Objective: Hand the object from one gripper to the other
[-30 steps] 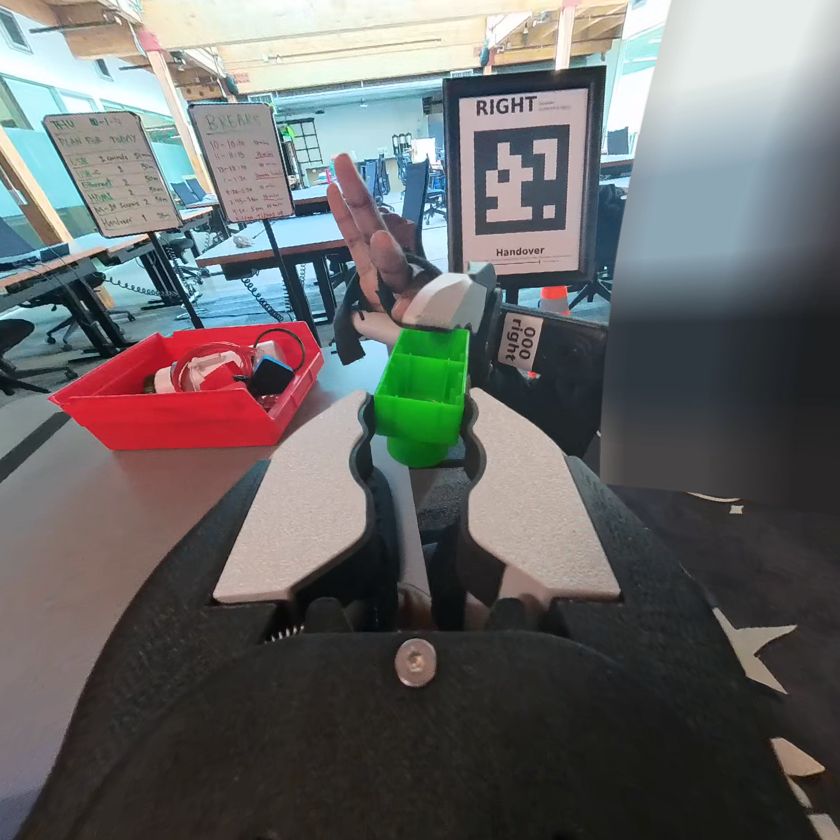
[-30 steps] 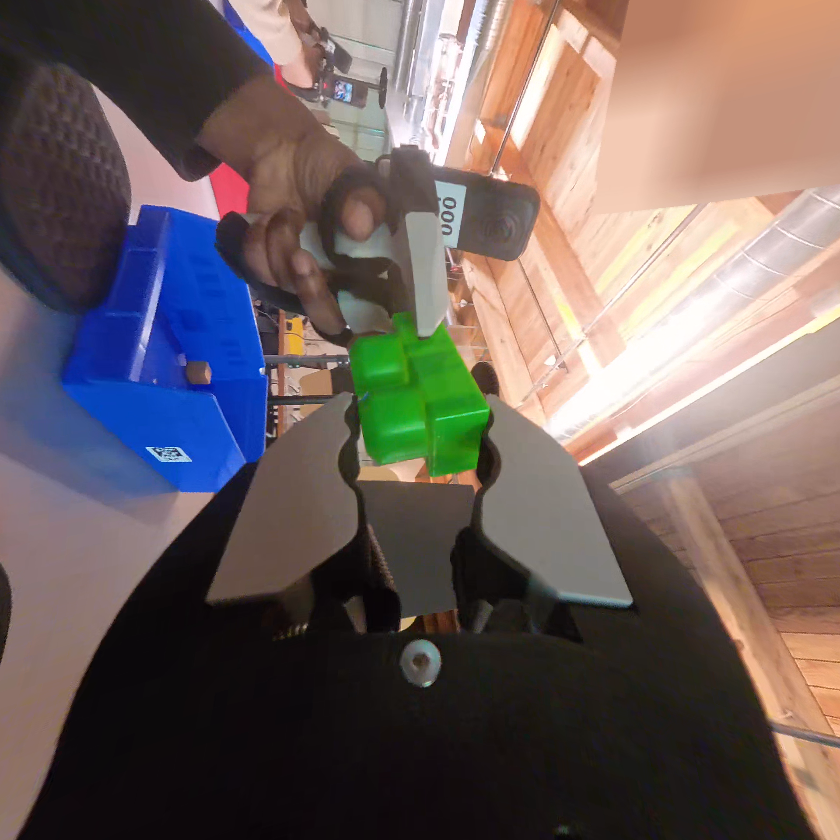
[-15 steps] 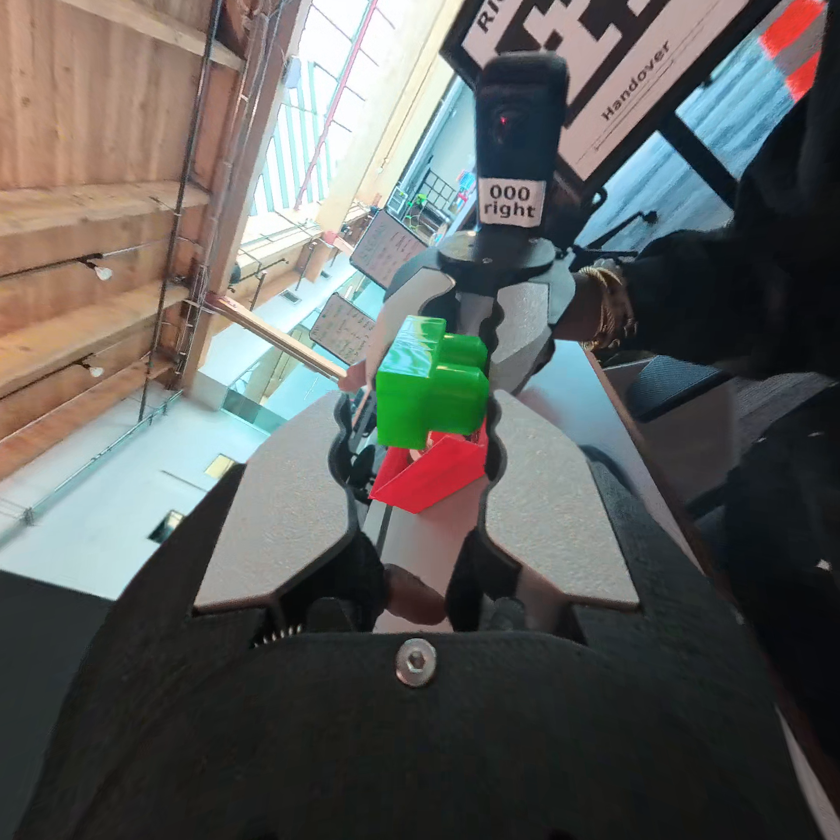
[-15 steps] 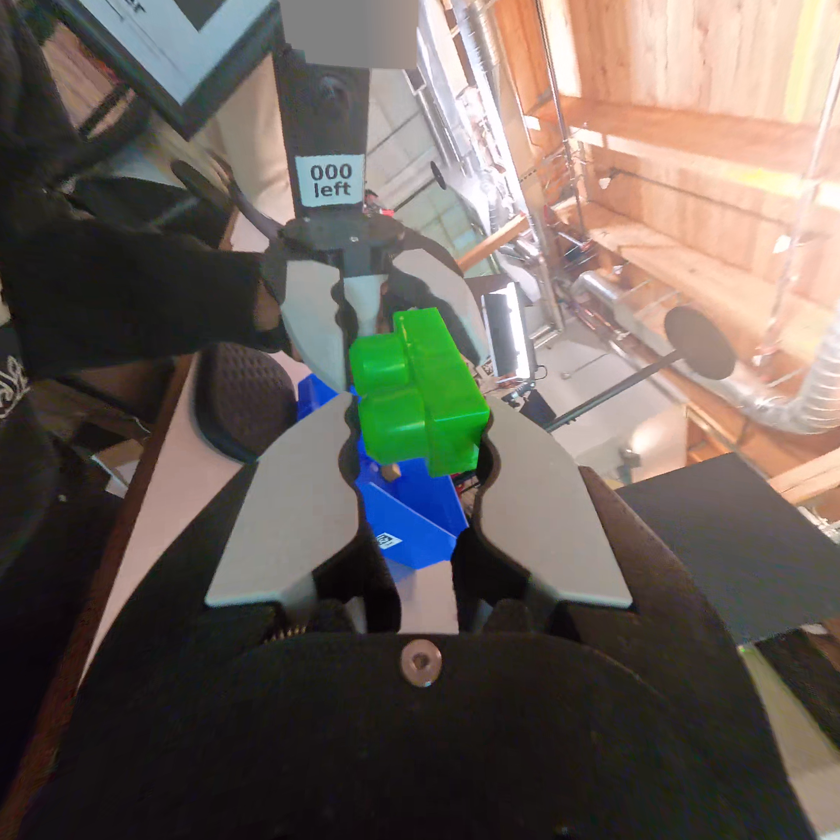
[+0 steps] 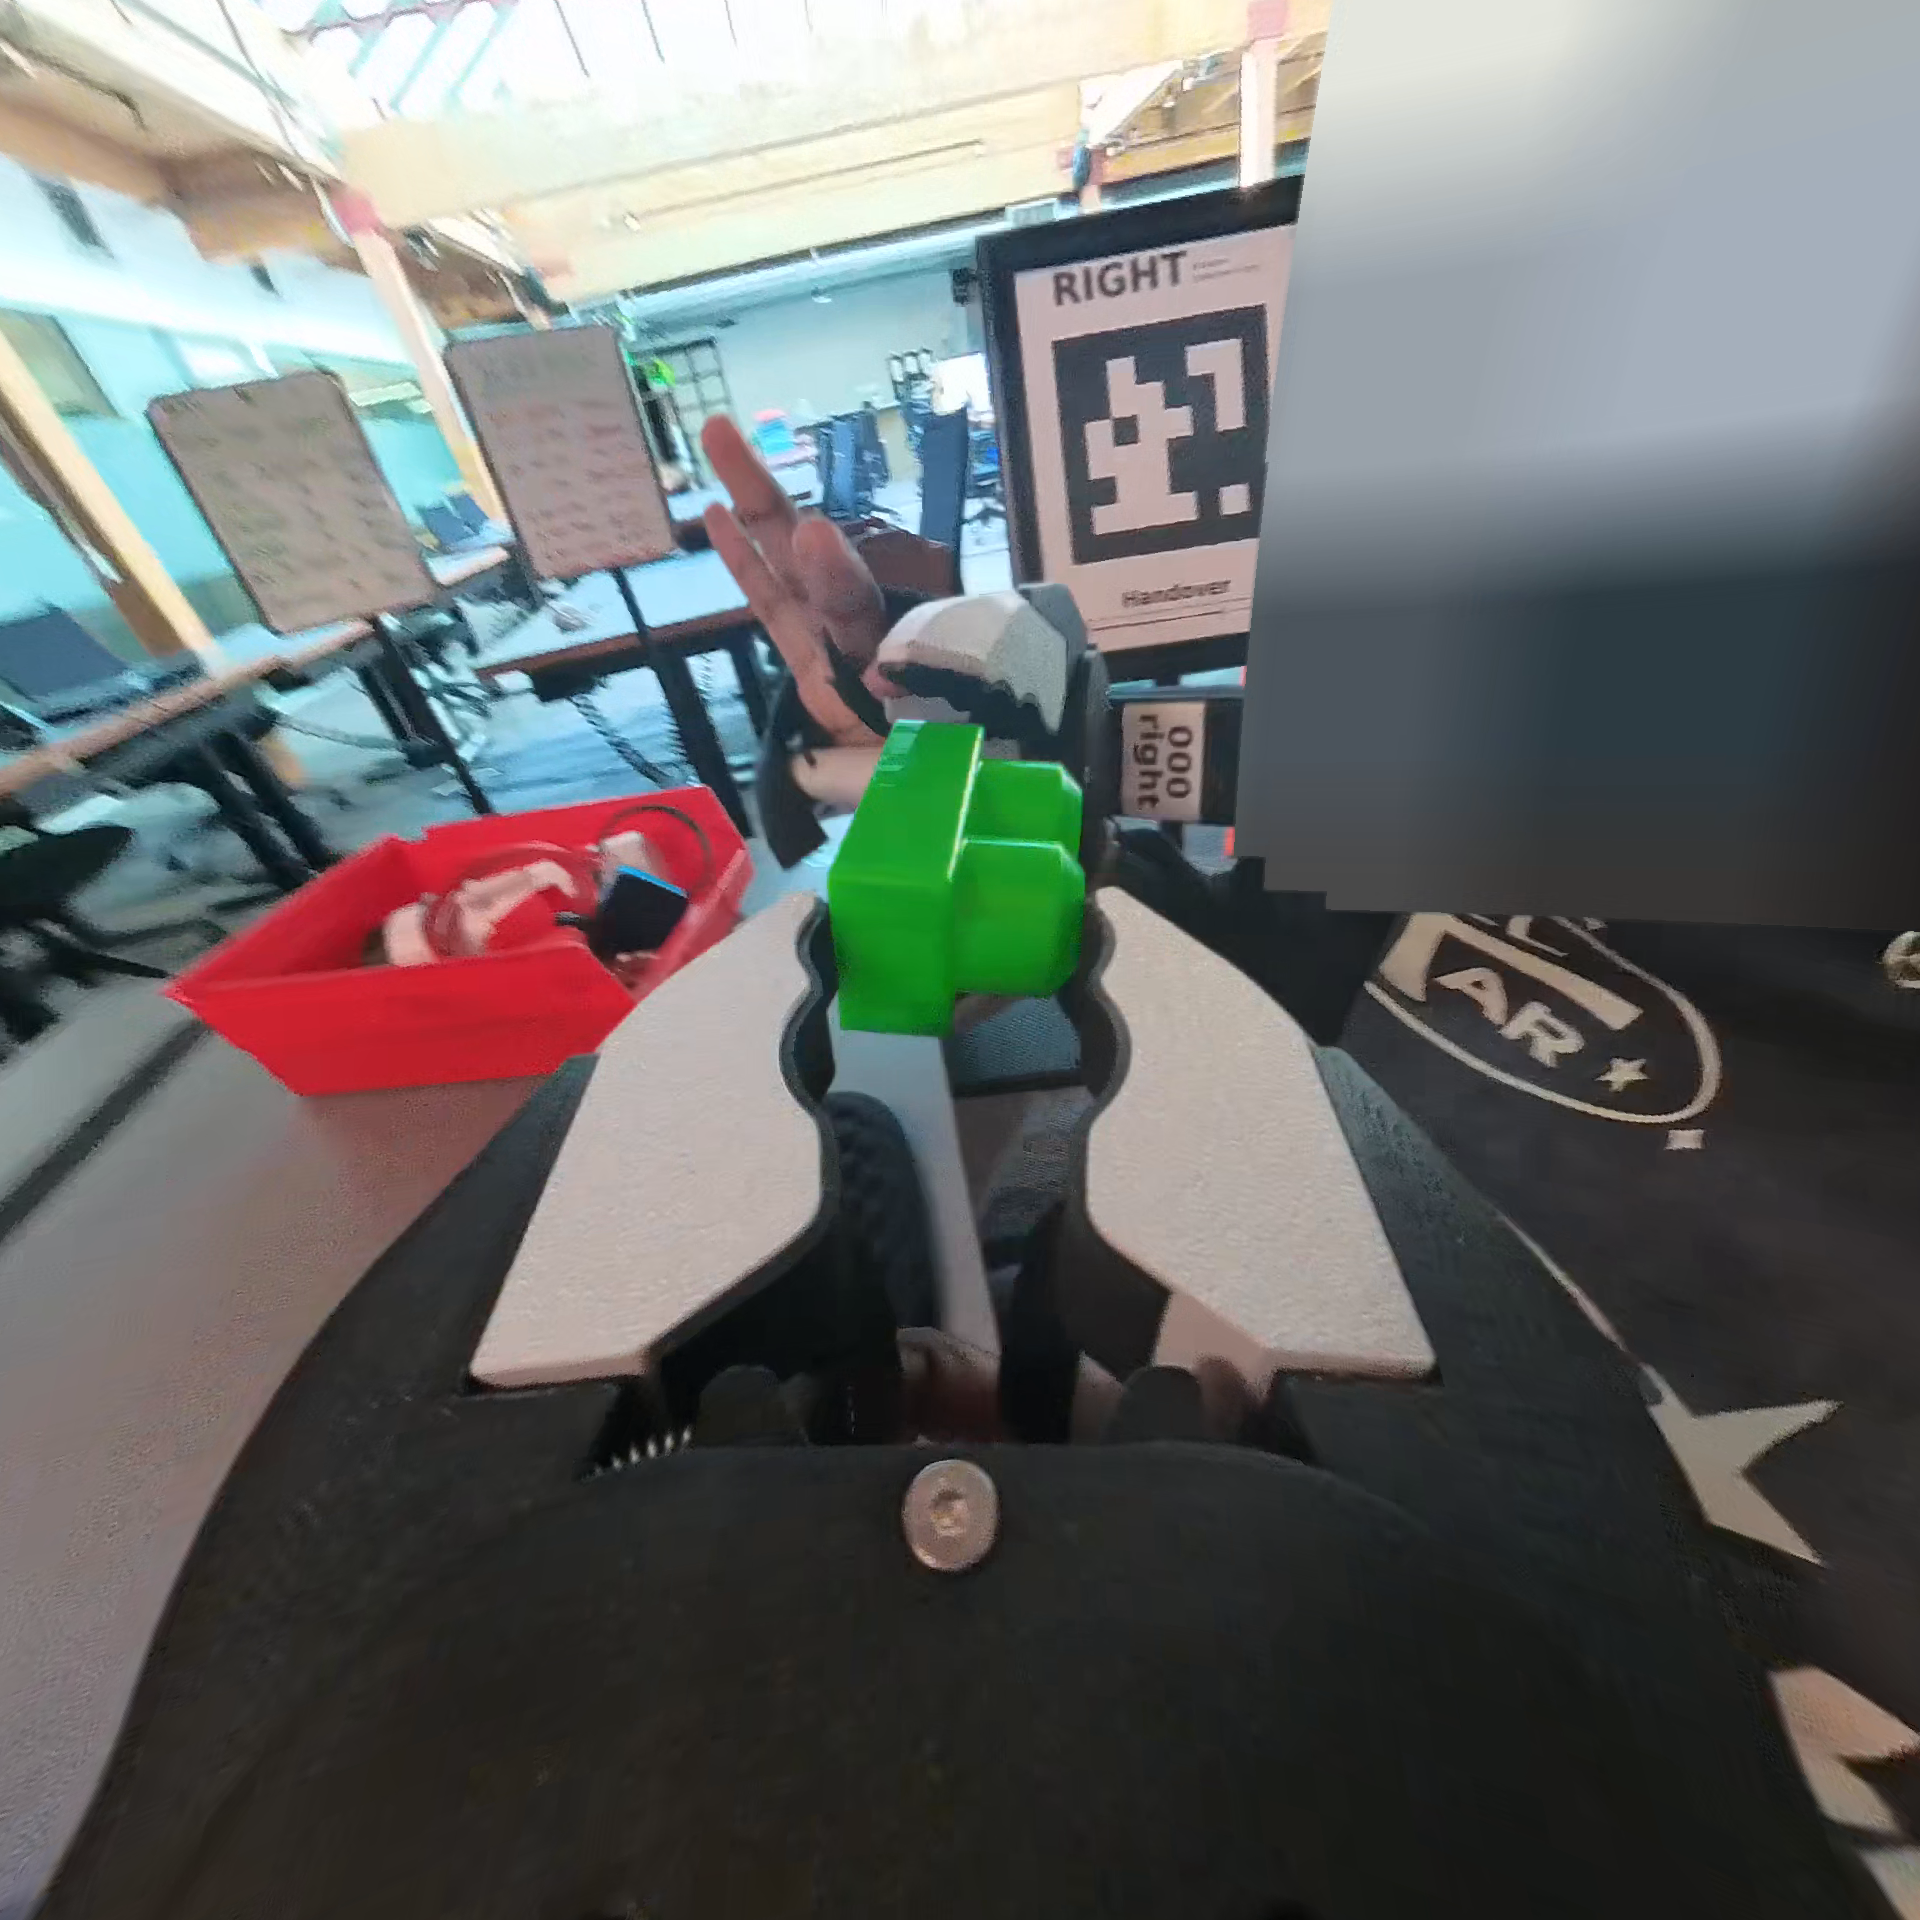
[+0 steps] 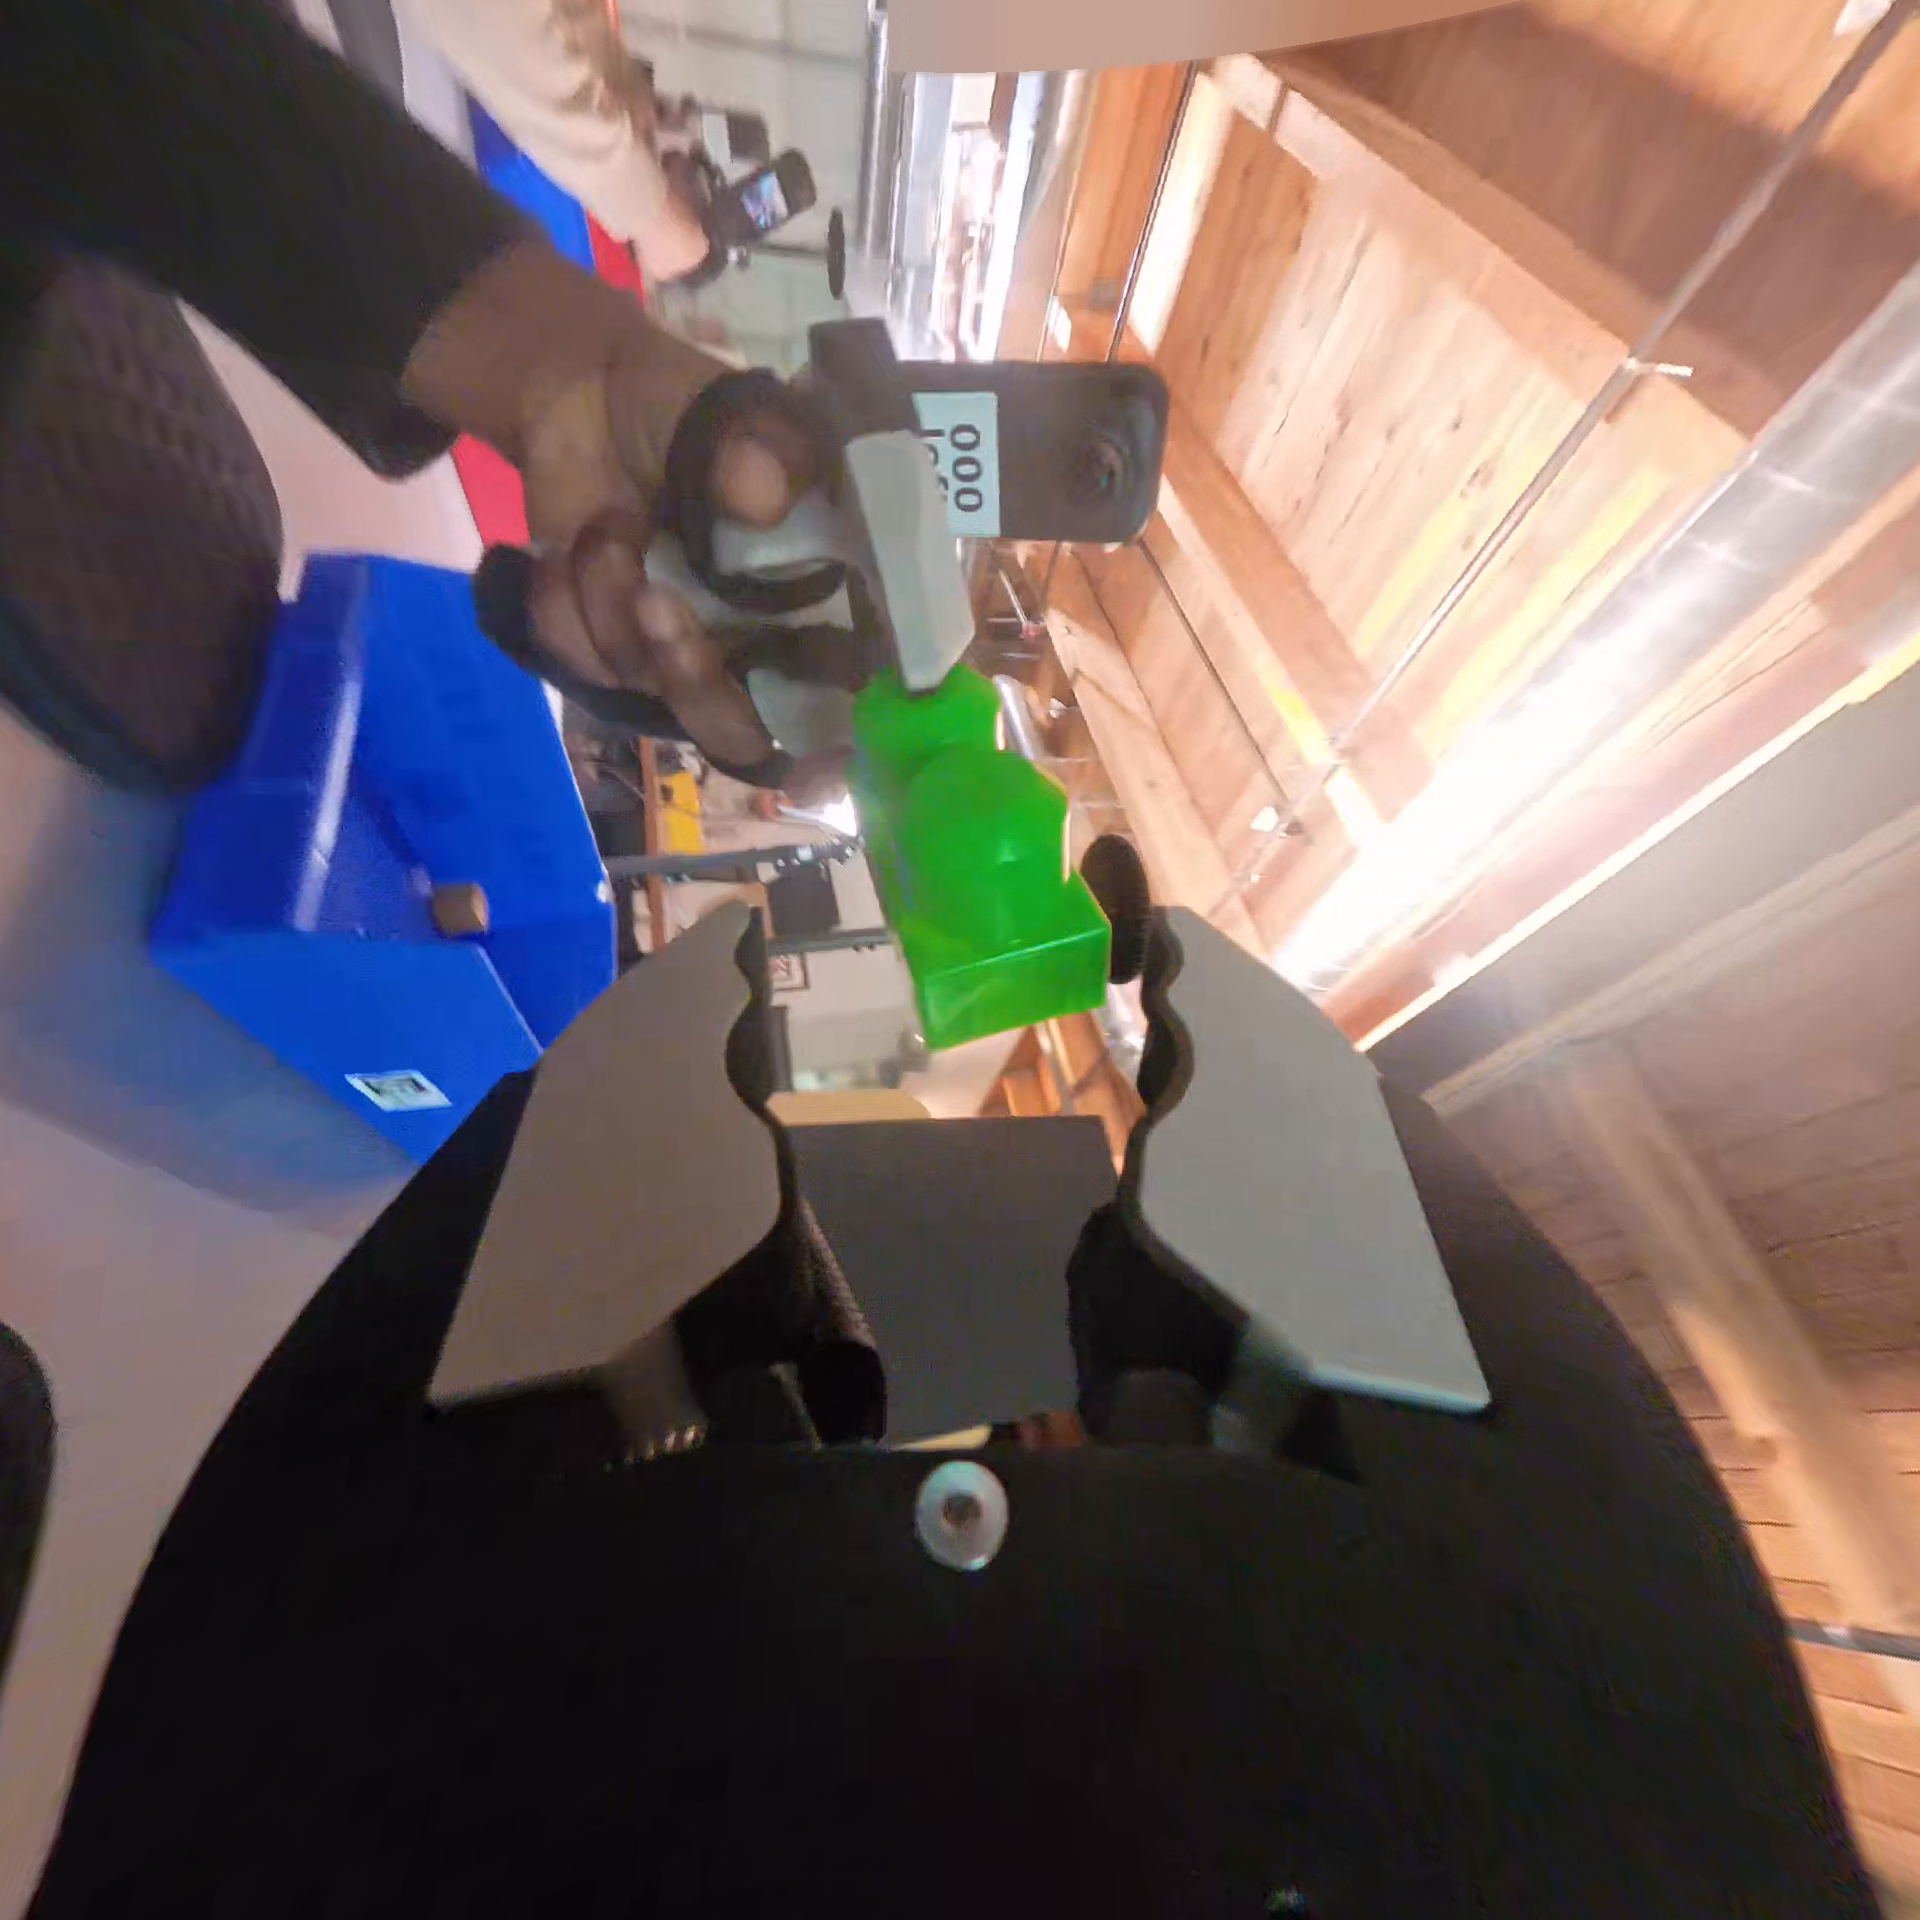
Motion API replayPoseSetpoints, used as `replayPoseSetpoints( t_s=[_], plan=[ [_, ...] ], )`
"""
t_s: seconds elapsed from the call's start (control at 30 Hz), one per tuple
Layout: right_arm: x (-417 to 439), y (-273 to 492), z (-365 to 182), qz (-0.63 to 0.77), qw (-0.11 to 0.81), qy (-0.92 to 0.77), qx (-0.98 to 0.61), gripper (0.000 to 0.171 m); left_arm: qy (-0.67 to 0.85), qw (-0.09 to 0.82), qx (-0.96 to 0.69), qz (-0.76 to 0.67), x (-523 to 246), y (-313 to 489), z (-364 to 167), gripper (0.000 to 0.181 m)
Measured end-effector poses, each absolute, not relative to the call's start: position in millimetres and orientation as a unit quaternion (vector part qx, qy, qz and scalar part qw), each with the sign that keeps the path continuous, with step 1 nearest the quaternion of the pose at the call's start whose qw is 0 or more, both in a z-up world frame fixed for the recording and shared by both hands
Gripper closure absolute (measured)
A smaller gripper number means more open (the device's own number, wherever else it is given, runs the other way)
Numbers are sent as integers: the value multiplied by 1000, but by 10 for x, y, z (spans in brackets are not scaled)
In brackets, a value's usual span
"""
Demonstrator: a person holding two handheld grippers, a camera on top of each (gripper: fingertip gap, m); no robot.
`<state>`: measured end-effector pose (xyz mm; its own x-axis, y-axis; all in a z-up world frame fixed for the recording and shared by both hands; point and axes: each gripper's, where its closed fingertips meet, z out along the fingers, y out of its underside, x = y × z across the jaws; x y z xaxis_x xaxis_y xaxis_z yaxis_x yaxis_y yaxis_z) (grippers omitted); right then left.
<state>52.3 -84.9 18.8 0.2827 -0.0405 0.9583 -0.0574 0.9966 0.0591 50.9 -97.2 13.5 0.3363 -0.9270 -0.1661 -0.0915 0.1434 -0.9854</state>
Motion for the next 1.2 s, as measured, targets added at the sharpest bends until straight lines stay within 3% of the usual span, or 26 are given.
replayPoseSetpoints(
  t_s=[0.2,0.37,0.5,0.6,0.7,0.73,0.87,0.93,0.97,1.03,1.2],
  plan=[
    [486,-868,116,-21,788,-613,52,133,464,558,-577,-374,553,-986,24,137],
    [496,-879,98,61,763,-644,-1,134,500,622,-510,-323,557,-1028,109,129],
    [529,-865,154,169,739,-650,-62,134,540,721,-409,-145,535,-1041,193,115],
    [535,-903,130,238,706,-661,-89,134,557,732,-392,-32,536,-971,166,120],
    [527,-936,96,271,683,-671,-104,134,562,731,-388,-10,576,-948,153,135],
    [524,-935,97,275,681,-670,-109,134,569,724,-390,-15,590,-955,126,143],
    [521,-961,87,286,674,-672,-109,133,568,697,-434,-64,570,-950,87,145],
    [531,-965,153,262,709,-650,-78,120,546,684,-470,-116,542,-940,106,145],
    [545,-969,186,230,736,-635,-47,107,531,676,-488,-149,527,-938,122,145],
    [556,-978,198,138,775,-616,10,95,505,653,-518,-225,507,-958,142,145],
    [478,-934,129,-25,791,-608,60,94,474,577,-572,-340,489,-997,61,145]
  ],
)
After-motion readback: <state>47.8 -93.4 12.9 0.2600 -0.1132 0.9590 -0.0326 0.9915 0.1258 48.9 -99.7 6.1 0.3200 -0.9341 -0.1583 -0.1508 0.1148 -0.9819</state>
